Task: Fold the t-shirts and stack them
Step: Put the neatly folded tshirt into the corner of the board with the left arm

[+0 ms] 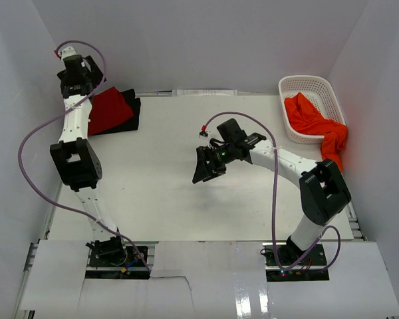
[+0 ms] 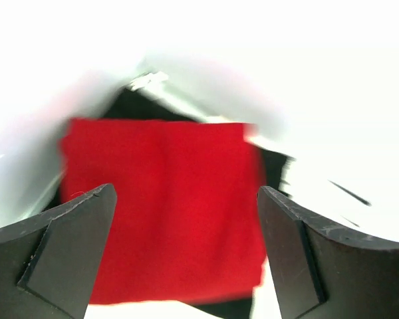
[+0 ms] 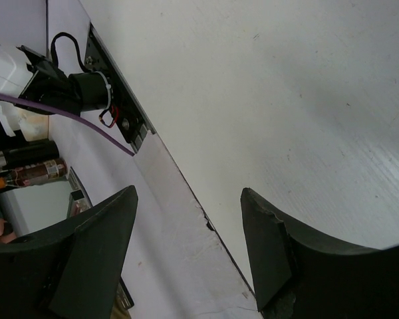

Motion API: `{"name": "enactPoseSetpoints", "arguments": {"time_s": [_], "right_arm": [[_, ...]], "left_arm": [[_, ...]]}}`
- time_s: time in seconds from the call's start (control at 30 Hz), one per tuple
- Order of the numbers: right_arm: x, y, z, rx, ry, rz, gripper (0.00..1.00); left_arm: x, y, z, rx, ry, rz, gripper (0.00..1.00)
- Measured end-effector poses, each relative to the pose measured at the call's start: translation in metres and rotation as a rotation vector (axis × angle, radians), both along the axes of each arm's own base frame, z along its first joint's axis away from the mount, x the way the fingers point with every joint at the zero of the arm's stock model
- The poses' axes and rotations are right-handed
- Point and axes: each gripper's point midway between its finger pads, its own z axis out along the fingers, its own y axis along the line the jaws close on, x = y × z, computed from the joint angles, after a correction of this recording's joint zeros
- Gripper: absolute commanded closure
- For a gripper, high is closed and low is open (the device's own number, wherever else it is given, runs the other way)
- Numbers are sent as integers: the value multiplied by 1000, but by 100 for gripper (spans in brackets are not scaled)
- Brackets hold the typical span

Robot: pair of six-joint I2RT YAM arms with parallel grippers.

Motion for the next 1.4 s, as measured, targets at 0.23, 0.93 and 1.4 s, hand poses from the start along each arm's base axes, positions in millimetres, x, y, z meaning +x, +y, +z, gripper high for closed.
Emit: {"name": "enactPoseSetpoints", "arguments": {"time_s": [0.23, 0.93, 1.4], "right_arm": [[-4, 2, -1, -1, 0, 13, 33], [-17, 0, 1, -35, 35, 35, 34], [-21, 5, 17, -39, 29, 64, 34]], "left_arm": [[-7, -70, 54, 61, -127, -111, 35], [-21, 16, -123, 198, 135, 211, 100], [-27, 41, -144, 207, 103, 254, 100]]}}
